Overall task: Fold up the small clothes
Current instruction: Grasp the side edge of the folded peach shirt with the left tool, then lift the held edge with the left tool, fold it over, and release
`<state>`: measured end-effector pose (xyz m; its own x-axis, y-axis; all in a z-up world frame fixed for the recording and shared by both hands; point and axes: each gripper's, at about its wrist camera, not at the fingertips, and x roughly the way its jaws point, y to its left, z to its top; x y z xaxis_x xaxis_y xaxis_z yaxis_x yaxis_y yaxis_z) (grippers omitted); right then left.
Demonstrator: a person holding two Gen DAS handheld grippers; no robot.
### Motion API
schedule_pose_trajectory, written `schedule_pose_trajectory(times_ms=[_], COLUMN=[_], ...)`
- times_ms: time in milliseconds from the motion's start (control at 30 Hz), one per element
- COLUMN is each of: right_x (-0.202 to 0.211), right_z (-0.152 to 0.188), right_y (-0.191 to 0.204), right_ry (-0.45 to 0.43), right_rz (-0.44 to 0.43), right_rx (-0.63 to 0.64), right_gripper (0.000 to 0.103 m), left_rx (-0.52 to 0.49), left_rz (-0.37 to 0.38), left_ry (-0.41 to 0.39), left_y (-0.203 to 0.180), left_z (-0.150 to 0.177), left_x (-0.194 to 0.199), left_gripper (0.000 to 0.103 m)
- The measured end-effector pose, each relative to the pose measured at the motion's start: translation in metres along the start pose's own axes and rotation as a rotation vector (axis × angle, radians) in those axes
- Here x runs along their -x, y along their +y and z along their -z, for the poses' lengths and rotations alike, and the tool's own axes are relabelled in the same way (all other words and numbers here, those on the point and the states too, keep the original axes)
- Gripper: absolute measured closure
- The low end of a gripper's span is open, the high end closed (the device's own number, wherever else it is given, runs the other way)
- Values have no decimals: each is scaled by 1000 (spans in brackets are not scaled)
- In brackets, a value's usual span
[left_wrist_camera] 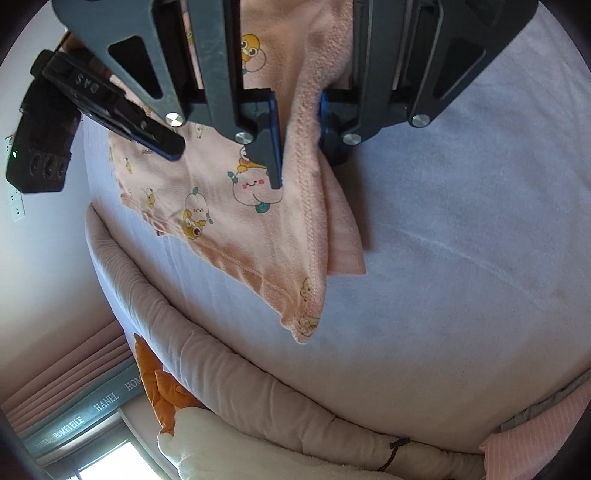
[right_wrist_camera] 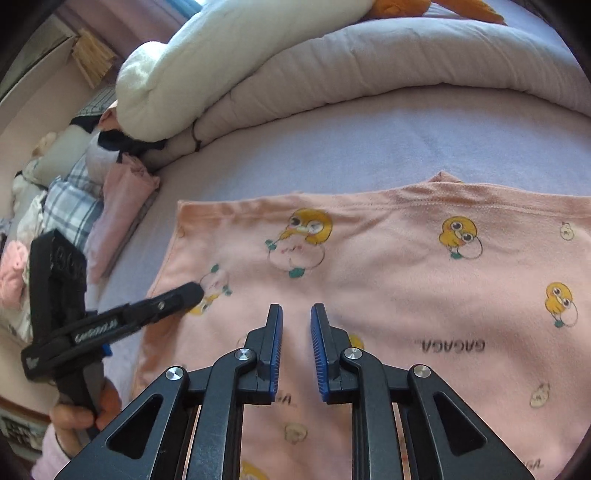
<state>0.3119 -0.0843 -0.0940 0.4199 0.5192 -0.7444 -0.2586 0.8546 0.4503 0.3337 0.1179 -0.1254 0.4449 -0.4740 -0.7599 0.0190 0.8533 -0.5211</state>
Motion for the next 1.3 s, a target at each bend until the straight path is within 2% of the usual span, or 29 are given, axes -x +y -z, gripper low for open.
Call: schedule_pose_trajectory(times_ms=[133,300,433,567,700,867,1033,1133,1267,1300], right_x=[20,16,27,35,12,12,23,25,26,26], right_z=[35,68,69,74,82,76,65,54,41,38], right_y=[15,9,8,21,20,23,19,4,-27,-34], right_ry=[24,72,70,38,84,104,61,14,-56,-70], right_rz=[-4,19,-1,-35,5,11,-56,-106,-255,-290], right_rx=[110,143,108,144,157,176,107,7,-187,-230], right_gripper=[84,84,84,84,84,84,84,84,83,80], left_rx=[-22,-15,-16,-17,-13,-13,-33,-71,-149,-167], left_rz=[-19,-28,-37,-41,-43,-49,-29,10,28,28], left_ry=[0,6,7,6,5,-4,-47,-66,-59,-54], left_y=[-2,0,-3,-3,-3,-5,-19,-40,-76,-85], left_z=[1,3,2,2,3,3,5,6,10,12], left_x=[0,0,-2,-3,-3,0,15,26,29,28], left_gripper=[91,91,90,89,89,92,95,95,95,95])
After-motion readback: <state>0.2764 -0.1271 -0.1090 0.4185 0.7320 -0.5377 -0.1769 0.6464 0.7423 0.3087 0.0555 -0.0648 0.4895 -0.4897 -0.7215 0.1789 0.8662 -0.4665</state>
